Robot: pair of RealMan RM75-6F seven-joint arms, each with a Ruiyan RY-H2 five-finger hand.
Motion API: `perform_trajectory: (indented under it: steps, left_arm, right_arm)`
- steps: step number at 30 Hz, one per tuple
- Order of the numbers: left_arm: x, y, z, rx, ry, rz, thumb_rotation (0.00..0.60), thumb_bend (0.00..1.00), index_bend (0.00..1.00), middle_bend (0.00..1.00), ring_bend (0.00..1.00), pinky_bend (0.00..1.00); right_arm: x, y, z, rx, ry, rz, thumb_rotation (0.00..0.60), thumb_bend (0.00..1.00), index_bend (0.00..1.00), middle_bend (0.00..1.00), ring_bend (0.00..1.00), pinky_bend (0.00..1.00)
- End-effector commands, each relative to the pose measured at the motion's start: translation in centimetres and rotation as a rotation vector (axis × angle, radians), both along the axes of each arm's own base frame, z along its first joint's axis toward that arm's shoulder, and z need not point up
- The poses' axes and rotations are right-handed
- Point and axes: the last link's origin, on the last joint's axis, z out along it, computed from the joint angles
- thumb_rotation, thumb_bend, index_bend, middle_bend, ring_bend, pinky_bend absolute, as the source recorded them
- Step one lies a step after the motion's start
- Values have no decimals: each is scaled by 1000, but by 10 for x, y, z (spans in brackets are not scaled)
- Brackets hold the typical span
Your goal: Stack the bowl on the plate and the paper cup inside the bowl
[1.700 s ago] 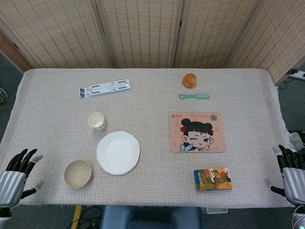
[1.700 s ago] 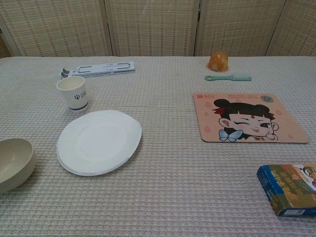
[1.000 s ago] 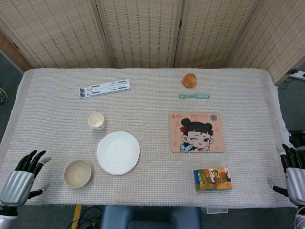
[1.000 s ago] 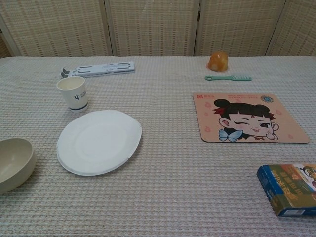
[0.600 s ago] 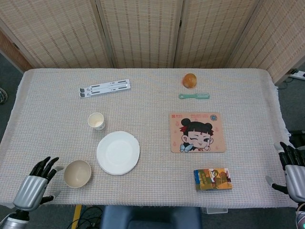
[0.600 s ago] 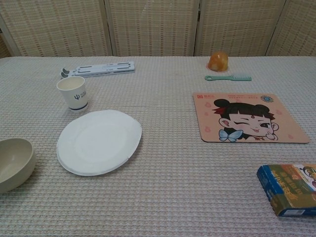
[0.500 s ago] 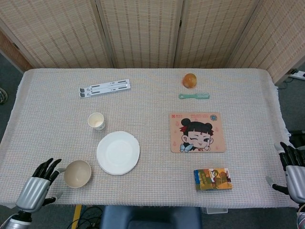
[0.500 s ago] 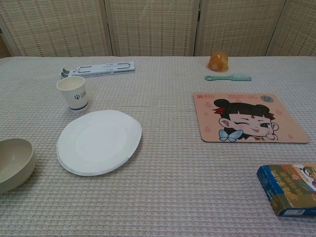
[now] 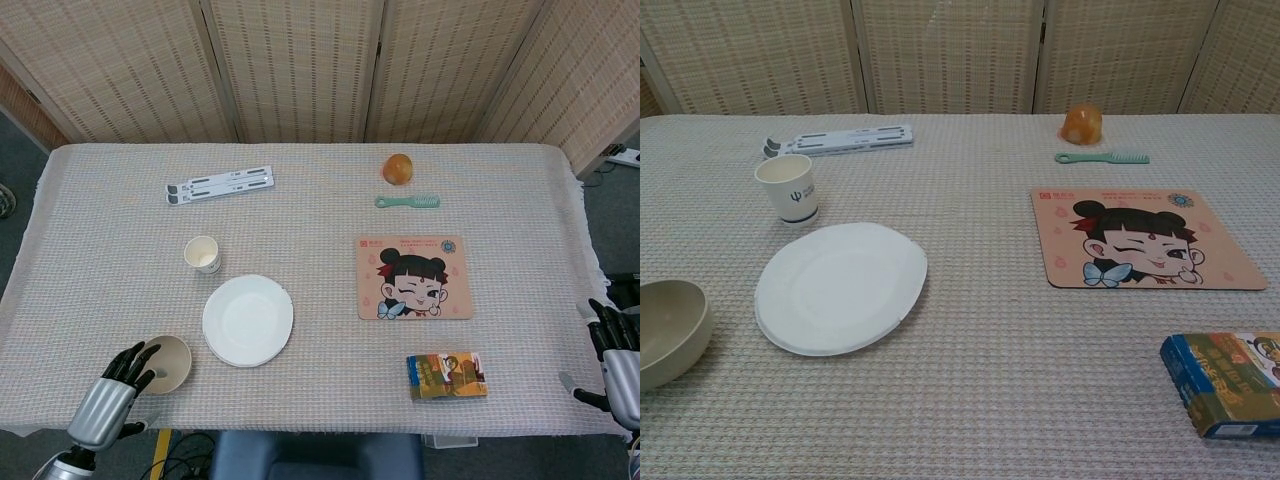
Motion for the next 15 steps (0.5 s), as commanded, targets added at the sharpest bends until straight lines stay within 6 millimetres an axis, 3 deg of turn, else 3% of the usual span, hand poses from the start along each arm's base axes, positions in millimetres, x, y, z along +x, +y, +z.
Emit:
perform_trajectory:
  steps: [1, 15]
  left_arm:
    - [2, 3, -5, -7, -8, -15, 600, 225, 375, 116, 0, 162]
    - [-2, 18, -19, -24, -22, -40, 600, 241, 400, 116, 0, 161]
  right_arm:
    - [0, 0, 0, 0, 1, 1, 600, 220, 0, 0, 0, 0]
    - [-1, 1, 3, -8, -2, -1, 600, 221, 0, 0, 0, 0]
